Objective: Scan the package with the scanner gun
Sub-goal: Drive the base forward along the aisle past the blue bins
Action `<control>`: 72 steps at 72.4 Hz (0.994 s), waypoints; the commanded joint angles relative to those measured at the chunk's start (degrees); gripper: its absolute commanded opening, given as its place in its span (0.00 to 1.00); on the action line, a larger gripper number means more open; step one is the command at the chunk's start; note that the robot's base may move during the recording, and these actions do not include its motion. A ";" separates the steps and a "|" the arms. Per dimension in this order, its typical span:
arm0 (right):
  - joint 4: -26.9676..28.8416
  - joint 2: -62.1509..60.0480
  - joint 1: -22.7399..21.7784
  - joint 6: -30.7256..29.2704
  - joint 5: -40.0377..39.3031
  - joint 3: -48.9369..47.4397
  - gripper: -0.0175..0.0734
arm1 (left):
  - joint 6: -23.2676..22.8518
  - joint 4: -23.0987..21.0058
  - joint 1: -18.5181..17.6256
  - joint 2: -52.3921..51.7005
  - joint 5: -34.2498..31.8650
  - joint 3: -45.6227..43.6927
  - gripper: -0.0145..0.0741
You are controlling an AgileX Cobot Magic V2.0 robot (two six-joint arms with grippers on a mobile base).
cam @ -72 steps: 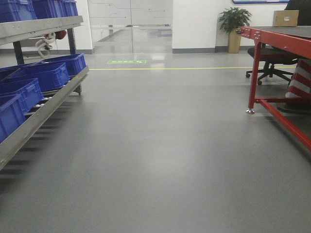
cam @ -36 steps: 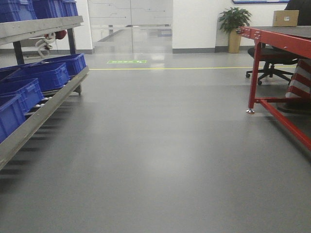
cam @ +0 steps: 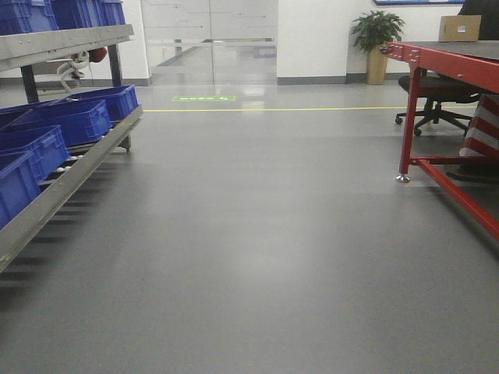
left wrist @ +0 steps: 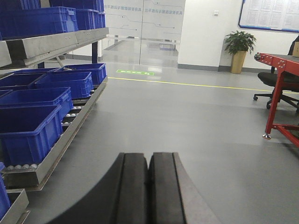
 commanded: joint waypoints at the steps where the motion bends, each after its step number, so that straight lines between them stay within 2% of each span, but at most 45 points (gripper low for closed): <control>1: -0.07 -0.05 0.10 0.07 -0.98 0.00 0.01 | 0.04 0.00 -0.31 -0.24 -1.10 -0.13 0.04; 72: -0.07 -0.05 0.10 0.07 -0.98 0.00 0.01 | 0.04 0.00 -0.31 -0.24 -1.10 -0.13 0.04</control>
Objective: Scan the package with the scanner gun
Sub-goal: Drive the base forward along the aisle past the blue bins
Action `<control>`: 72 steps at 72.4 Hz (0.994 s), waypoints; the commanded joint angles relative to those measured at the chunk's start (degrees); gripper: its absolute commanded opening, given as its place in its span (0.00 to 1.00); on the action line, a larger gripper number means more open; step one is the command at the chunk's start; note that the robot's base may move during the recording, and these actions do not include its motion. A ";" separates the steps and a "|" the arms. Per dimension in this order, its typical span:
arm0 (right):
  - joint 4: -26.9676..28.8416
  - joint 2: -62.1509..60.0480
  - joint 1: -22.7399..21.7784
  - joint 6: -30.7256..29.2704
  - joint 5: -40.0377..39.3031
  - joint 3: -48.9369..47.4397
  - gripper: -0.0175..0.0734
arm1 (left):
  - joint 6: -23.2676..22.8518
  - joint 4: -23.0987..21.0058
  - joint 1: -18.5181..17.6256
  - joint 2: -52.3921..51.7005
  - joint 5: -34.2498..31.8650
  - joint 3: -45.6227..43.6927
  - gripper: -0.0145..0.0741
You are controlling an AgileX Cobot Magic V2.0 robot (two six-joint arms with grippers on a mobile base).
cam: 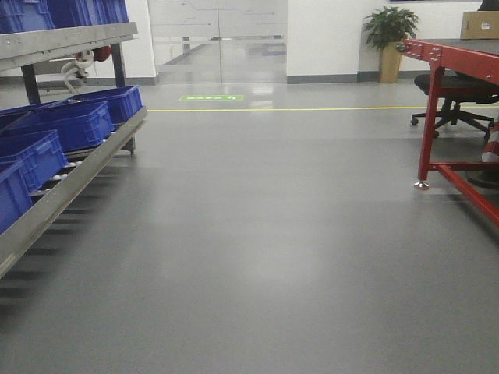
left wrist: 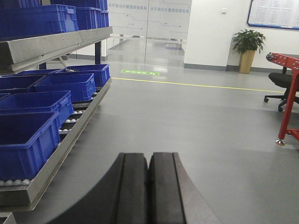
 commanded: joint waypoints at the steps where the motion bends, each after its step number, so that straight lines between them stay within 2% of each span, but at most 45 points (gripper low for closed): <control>1: -0.07 -0.05 0.10 0.07 -0.98 0.00 0.01 | 0.04 0.00 -0.31 -0.24 -1.10 -0.13 0.04; 72: -0.07 -0.05 0.10 0.07 -0.98 0.00 0.01 | 0.04 0.00 -0.02 -0.24 -1.10 -0.13 0.04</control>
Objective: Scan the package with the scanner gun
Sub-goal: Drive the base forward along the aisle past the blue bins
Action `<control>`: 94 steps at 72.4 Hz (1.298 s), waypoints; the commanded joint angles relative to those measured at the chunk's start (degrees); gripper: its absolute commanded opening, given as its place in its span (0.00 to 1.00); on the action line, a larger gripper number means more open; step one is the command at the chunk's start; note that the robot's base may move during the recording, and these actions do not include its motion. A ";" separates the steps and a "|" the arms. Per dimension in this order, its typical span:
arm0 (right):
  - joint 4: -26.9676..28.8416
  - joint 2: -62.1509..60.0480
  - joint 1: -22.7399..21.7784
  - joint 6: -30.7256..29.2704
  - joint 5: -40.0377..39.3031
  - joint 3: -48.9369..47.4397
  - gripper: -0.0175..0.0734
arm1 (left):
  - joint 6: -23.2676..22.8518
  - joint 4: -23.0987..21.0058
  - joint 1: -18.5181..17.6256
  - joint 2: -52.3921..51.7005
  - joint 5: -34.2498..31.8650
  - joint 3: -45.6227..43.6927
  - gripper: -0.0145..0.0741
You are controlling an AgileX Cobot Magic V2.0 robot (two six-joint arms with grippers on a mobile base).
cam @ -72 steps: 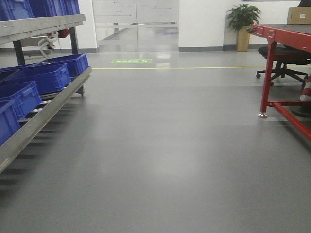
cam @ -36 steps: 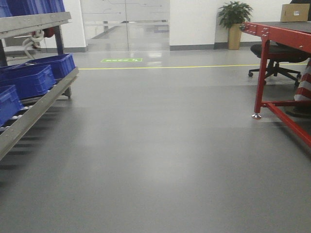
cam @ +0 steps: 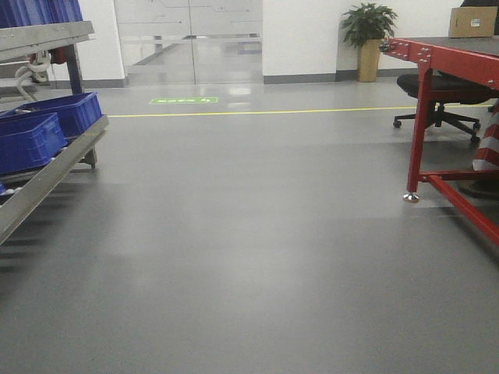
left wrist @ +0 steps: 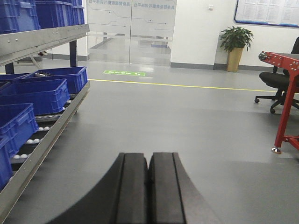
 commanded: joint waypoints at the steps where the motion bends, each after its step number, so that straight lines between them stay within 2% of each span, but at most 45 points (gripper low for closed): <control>1: -0.07 -0.05 0.10 0.07 -0.98 0.00 0.01 | 0.04 0.00 -0.02 -0.24 -1.10 -0.13 0.04; 94: -0.07 -0.05 0.10 0.07 -0.98 0.00 0.01 | 0.04 0.00 -0.02 -0.24 -1.10 -0.13 0.04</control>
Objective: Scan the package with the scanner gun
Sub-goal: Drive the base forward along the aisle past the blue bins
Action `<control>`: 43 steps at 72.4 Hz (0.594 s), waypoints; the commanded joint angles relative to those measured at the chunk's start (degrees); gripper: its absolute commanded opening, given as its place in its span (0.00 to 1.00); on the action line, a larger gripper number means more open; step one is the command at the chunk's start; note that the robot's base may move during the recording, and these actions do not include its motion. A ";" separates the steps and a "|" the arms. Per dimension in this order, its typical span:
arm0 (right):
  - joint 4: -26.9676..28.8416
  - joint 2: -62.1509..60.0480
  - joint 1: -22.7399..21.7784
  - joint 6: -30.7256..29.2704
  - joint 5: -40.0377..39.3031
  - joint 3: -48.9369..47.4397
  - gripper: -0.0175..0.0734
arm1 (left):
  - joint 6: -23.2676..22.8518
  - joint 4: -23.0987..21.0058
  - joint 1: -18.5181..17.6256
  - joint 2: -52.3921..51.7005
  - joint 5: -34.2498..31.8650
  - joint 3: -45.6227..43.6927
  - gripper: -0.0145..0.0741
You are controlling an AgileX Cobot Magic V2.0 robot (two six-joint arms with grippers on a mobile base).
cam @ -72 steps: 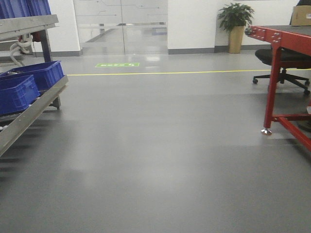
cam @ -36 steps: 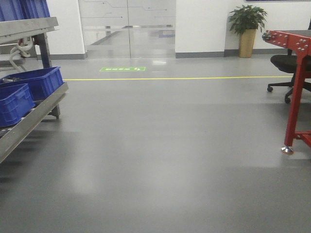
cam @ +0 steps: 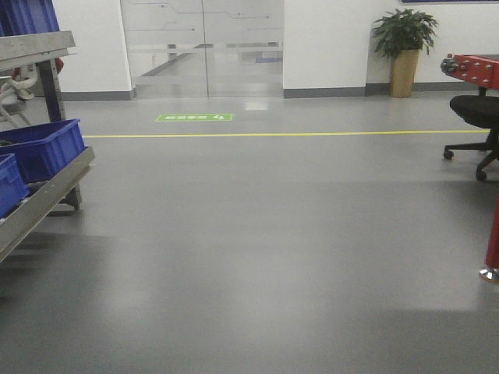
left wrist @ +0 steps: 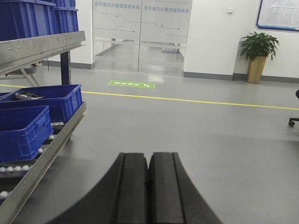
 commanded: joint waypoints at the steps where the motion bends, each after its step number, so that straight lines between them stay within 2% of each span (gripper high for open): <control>1: -0.07 -0.05 0.10 0.07 -0.98 0.00 0.01 | 0.04 0.00 -0.02 -0.24 -1.10 -0.13 0.04; 43: -0.07 -0.05 0.10 0.07 -0.98 0.00 0.01 | 0.04 0.00 -0.02 -0.24 -1.10 -0.13 0.04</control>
